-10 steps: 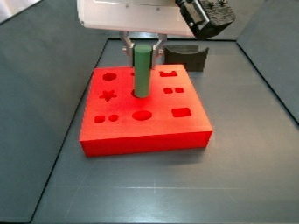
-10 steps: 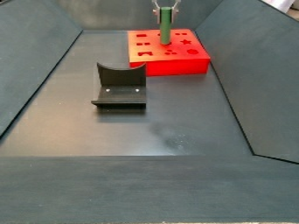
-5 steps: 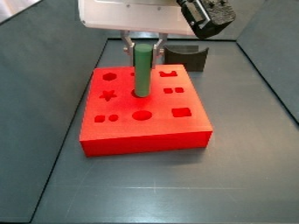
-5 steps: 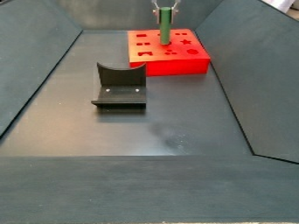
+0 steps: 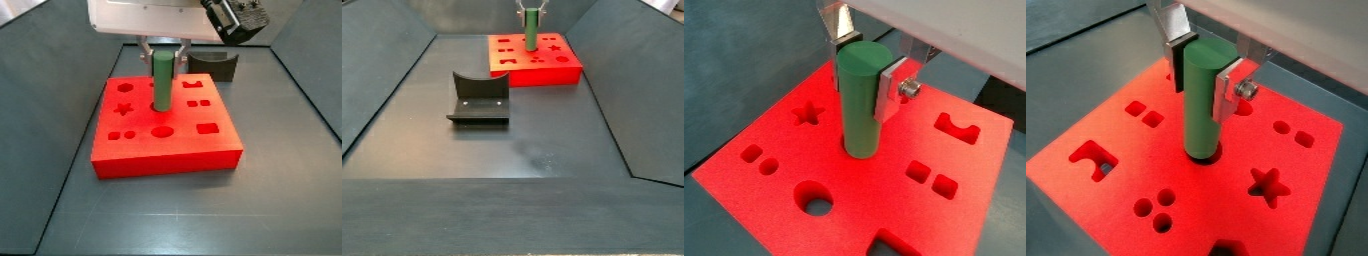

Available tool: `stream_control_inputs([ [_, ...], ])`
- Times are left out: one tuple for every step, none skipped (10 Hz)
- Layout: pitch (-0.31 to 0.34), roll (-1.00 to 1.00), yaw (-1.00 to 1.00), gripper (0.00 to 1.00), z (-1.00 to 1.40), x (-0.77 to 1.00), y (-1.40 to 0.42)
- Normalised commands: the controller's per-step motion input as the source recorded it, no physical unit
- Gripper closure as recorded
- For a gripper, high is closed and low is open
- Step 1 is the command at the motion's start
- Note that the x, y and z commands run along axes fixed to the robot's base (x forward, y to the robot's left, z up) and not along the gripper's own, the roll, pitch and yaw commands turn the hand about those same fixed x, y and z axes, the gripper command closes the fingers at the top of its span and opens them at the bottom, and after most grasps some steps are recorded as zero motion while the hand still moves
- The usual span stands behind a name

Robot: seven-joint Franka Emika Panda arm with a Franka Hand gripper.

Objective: Pick up the round object. Move up. Place the round object on the fixture. Regrasp the round object. Move to above the board. Insert the round object.
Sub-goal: Insert the round object.

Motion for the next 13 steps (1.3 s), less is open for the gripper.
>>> stream_control_inputs([
  [-0.071, 0.01, 0.00, 1.00, -0.12, -0.14, 0.00],
  [-0.053, 0.09, 0.00, 1.00, -0.22, -0.08, 0.10],
  [-0.061, 0.09, 0.15, 1.00, -0.19, -0.17, 0.28],
  [-0.050, 0.05, 0.12, 1.00, -0.17, -0.11, 0.21],
  [-0.037, 0.03, 0.02, 1.00, -0.15, -0.03, 0.01],
  [-0.123, 0.13, 0.00, 1.00, -0.77, 0.00, -0.12],
  [-0.069, 0.15, 0.00, 1.00, -0.97, 0.27, -0.27],
  [-0.077, 0.13, 0.00, 1.00, -0.96, 0.54, -0.37],
  [-0.097, 0.11, -0.07, 1.00, -0.97, 0.67, -0.46],
  [-0.100, 0.11, -0.06, 1.00, -0.96, 0.67, -0.46],
  [-0.100, 0.16, 0.00, 1.00, -0.89, 0.66, -0.37],
  [-0.106, 0.26, 0.17, 1.00, -0.69, 0.49, -0.13],
  [-0.091, 0.23, 0.29, 1.00, -0.78, 0.30, -0.12],
])
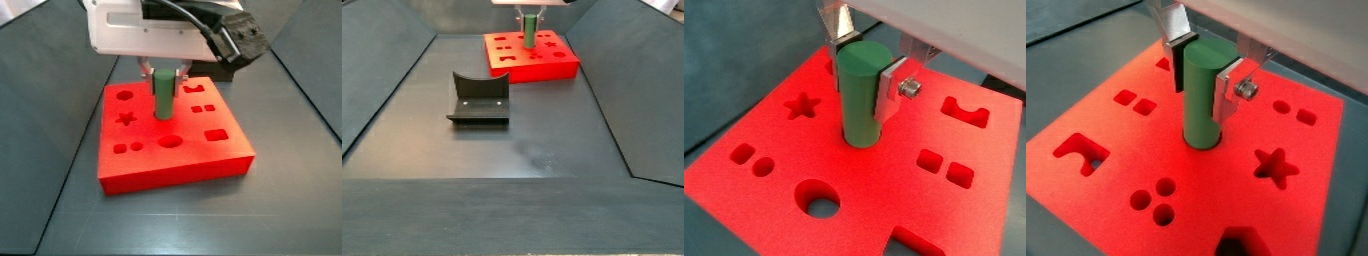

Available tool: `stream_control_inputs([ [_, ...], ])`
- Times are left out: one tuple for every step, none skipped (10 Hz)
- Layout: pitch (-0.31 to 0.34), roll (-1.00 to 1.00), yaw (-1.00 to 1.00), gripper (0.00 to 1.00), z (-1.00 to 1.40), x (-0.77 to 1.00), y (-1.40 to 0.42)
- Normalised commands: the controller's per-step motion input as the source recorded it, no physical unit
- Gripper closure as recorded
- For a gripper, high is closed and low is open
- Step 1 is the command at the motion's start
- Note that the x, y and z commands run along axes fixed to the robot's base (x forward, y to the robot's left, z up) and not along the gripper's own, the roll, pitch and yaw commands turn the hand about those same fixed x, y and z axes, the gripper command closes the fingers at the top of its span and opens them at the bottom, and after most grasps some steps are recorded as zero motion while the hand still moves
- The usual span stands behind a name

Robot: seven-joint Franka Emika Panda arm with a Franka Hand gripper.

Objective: Pick up the round object. Move up. Place the round object on the fixture. Regrasp the round object. Move to above the board. Insert the round object.
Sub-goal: Insert the round object.

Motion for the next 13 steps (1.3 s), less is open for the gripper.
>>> stream_control_inputs([
  [-0.011, 0.08, 0.24, 1.00, -1.00, 0.15, -0.17],
  [0.000, 0.00, 0.09, 1.00, -1.00, 0.00, -0.10],
  [0.000, 0.01, 0.03, 1.00, -1.00, 0.00, -0.08],
  [-0.010, 0.04, 0.00, 1.00, -1.00, 0.01, -0.06],
  [-0.013, 0.05, 0.00, 1.00, -1.00, 0.01, -0.02],
  [-0.011, 0.04, 0.02, 1.00, -1.00, 0.00, -0.02],
  [-0.033, 0.01, 0.09, 1.00, -1.00, 0.03, 0.00],
  [-0.099, 0.02, 0.09, 1.00, -1.00, 0.16, 0.00],
  [-0.131, 0.03, 0.04, 1.00, -0.98, 0.25, 0.00],
  [-0.190, 0.03, 0.00, 1.00, -0.85, 0.35, -0.03],
  [-0.251, 0.02, -0.01, 1.00, -0.72, 0.47, -0.15],
  [-0.254, 0.10, -0.07, 1.00, -0.63, 0.56, -0.10],
  [-0.224, 0.17, -0.05, 1.00, -0.58, 0.54, 0.00],
])
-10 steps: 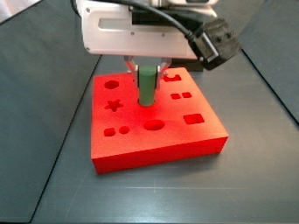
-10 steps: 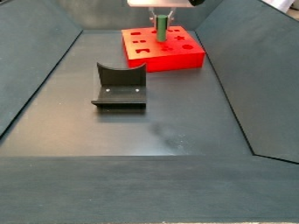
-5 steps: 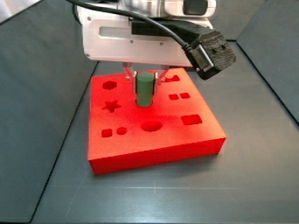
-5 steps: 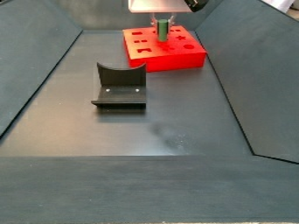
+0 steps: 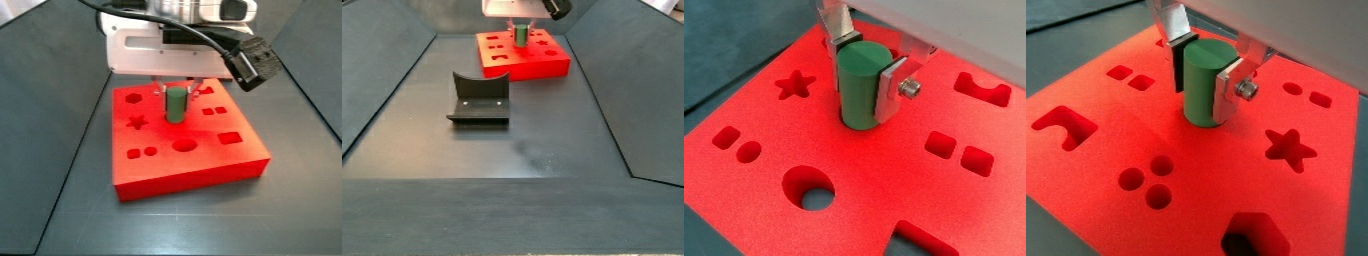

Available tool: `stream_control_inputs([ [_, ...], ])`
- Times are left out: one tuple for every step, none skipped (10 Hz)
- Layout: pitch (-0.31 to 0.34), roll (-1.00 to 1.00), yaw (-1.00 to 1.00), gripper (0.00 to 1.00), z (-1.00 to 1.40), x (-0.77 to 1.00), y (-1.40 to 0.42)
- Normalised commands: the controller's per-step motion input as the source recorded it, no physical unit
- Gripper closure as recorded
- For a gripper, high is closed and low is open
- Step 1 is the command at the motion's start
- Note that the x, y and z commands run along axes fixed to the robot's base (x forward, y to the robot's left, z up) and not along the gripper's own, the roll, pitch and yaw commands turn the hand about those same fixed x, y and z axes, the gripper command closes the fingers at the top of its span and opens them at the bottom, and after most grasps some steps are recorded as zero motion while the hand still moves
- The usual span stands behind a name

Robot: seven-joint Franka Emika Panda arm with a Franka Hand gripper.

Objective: Pick up the round object. Move up. Place the round object on the fixture. Regrasp the round object. Move to above the board. Insert the round object.
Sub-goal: Insert the round object.

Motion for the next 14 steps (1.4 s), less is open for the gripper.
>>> stream_control_inputs([
  [-0.180, 0.27, 0.00, 1.00, -0.53, 0.25, -0.07],
  [-0.063, -0.03, 0.00, 1.00, 0.00, -0.03, 0.07],
  [-0.060, 0.14, 0.10, 1.00, -0.33, 0.01, 0.00],
  [-0.276, 0.45, 0.21, 1.00, -0.22, -0.07, -0.12],
  [-0.267, 0.50, 0.23, 1.00, -0.16, -0.10, -0.08],
  [-0.249, 0.50, 0.20, 1.00, -0.15, -0.10, -0.09],
  [-0.109, 0.04, 0.00, 1.00, -0.01, -0.10, -0.06],
  [-0.020, 0.02, 0.00, 1.00, -0.21, 0.00, -0.10],
  [-0.021, 0.13, 0.00, 1.00, -1.00, 0.00, -0.09],
  [-0.003, 0.04, 0.00, 1.00, -1.00, 0.00, 0.00],
  [0.000, 0.04, 0.00, 1.00, -1.00, 0.00, 0.00],
  [0.000, -0.20, 0.00, 1.00, -0.07, 0.00, 0.08],
  [0.000, -0.01, 0.00, 1.00, 0.00, 0.00, 0.00],
  [0.000, -0.02, 0.00, 1.00, 0.00, 0.00, 0.00],
])
